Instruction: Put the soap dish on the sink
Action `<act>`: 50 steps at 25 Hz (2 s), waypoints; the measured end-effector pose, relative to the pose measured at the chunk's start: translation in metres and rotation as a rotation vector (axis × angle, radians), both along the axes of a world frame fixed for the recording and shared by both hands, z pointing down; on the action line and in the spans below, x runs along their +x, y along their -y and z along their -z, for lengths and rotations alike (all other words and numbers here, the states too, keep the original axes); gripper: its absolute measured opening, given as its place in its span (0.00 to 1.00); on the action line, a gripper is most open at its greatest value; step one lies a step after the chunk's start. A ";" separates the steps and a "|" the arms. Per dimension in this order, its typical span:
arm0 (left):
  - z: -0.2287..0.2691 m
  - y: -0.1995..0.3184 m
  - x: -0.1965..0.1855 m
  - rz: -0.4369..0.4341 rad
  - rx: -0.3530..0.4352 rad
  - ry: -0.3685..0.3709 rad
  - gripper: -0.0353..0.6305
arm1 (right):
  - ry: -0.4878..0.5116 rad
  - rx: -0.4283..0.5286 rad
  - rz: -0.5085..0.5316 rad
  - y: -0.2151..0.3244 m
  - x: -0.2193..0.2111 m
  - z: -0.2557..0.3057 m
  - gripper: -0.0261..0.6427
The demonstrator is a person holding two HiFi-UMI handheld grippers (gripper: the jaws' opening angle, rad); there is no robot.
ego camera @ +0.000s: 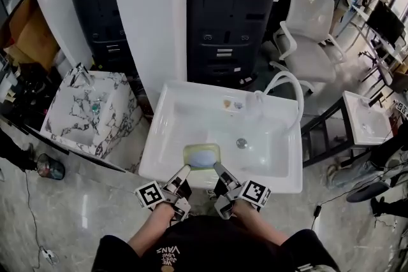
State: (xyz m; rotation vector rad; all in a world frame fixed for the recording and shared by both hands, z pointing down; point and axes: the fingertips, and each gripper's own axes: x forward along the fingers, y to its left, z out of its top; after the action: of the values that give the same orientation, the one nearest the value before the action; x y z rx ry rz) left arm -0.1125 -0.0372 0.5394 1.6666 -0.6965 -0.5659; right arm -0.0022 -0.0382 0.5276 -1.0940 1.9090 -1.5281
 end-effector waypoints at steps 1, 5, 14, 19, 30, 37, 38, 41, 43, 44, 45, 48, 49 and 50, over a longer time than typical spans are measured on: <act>-0.001 0.005 0.001 0.003 -0.002 0.007 0.23 | -0.001 -0.004 0.002 0.005 0.001 -0.001 0.15; -0.005 0.026 0.001 0.020 -0.020 0.018 0.23 | -0.002 -0.012 0.015 0.028 0.003 -0.003 0.15; -0.009 0.071 0.006 0.028 0.008 0.055 0.23 | 0.001 -0.024 0.030 0.073 0.009 -0.010 0.15; -0.013 0.094 0.014 0.032 0.002 0.028 0.23 | -0.002 -0.030 0.032 0.096 0.015 -0.016 0.15; -0.031 0.136 0.028 0.027 -0.013 0.050 0.23 | -0.004 -0.056 0.027 0.136 0.027 -0.038 0.15; -0.047 0.158 0.037 0.008 -0.029 0.074 0.23 | -0.001 -0.081 0.004 0.155 0.038 -0.057 0.15; -0.052 0.160 0.038 0.009 -0.054 0.076 0.23 | -0.001 -0.085 0.002 0.158 0.039 -0.059 0.15; -0.058 0.170 0.043 -0.004 -0.041 0.084 0.23 | -0.003 -0.097 -0.006 0.165 0.044 -0.068 0.15; -0.060 0.178 0.048 -0.011 -0.018 0.083 0.23 | -0.002 -0.106 -0.016 0.170 0.048 -0.074 0.15; -0.063 0.180 0.051 -0.011 -0.028 0.080 0.23 | -0.002 -0.111 -0.020 0.172 0.050 -0.077 0.15; -0.067 0.182 0.052 -0.008 -0.043 0.078 0.23 | -0.002 -0.116 -0.023 0.175 0.051 -0.080 0.15; -0.079 0.187 0.053 0.002 -0.088 0.086 0.23 | -0.002 -0.127 -0.023 0.182 0.054 -0.089 0.15; -0.081 0.190 0.055 0.003 -0.079 0.084 0.23 | -0.002 -0.131 -0.023 0.185 0.055 -0.092 0.15; -0.081 0.194 0.056 0.005 -0.068 0.083 0.23 | -0.002 -0.135 -0.023 0.188 0.056 -0.095 0.15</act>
State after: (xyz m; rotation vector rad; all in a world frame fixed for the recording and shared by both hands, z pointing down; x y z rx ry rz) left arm -0.0565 -0.2316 0.6204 1.6328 -0.7725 -0.4736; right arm 0.0538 -0.2260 0.6222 -1.1708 1.8106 -1.6633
